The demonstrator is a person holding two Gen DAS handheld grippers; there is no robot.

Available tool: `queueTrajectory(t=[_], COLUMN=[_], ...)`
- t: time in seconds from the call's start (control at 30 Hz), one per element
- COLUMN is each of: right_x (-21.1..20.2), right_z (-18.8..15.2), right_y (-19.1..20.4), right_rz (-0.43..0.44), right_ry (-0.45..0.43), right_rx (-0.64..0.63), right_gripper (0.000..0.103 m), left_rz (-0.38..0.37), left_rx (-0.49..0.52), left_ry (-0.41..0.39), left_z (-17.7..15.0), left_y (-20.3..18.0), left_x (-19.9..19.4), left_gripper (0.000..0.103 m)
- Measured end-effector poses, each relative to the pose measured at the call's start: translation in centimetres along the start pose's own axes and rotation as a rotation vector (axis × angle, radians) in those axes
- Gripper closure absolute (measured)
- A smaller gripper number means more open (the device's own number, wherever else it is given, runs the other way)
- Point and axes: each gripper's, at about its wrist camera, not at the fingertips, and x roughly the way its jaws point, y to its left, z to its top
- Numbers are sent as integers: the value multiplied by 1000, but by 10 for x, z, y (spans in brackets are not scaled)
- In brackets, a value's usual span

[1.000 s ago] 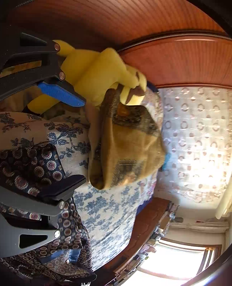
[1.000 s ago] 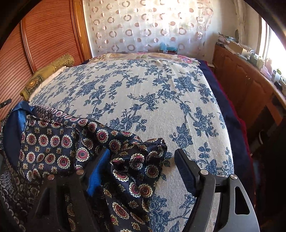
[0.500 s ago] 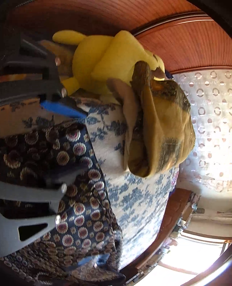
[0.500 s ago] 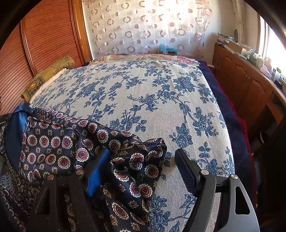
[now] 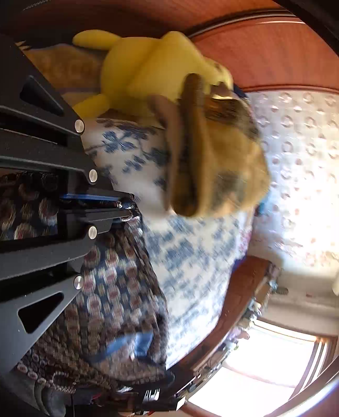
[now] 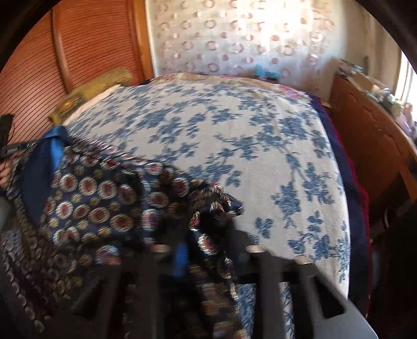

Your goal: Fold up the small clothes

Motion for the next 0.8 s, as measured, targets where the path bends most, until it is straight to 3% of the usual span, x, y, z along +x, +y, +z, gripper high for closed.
queueTrajectory(t=[0.1, 0.17, 0.47, 0.63, 0.8], right_x=[-15, -37, -119, -144, -106], right_z=[2, 6, 48, 99, 151], right_y=[-1, -6, -14, -28, -58], right_rz=[-21, -49, -155, -249, -285], right_ry=[-55, -148, -357, -426, -364], right_rx=[1, 30, -17, -70, -48], right_gripper=[95, 96, 98, 98, 98], left_rz=[50, 37, 40, 79, 154], left_rx=[19, 18, 73, 69, 33], left_ry=[-118, -190, -369, -416, -357], left_z=[10, 21, 82, 143, 174], left_y=[-17, -30, -61, -59, -42], left_x=[-29, -51, -88, -68, -12], left_gripper=[98, 98, 99, 99, 99])
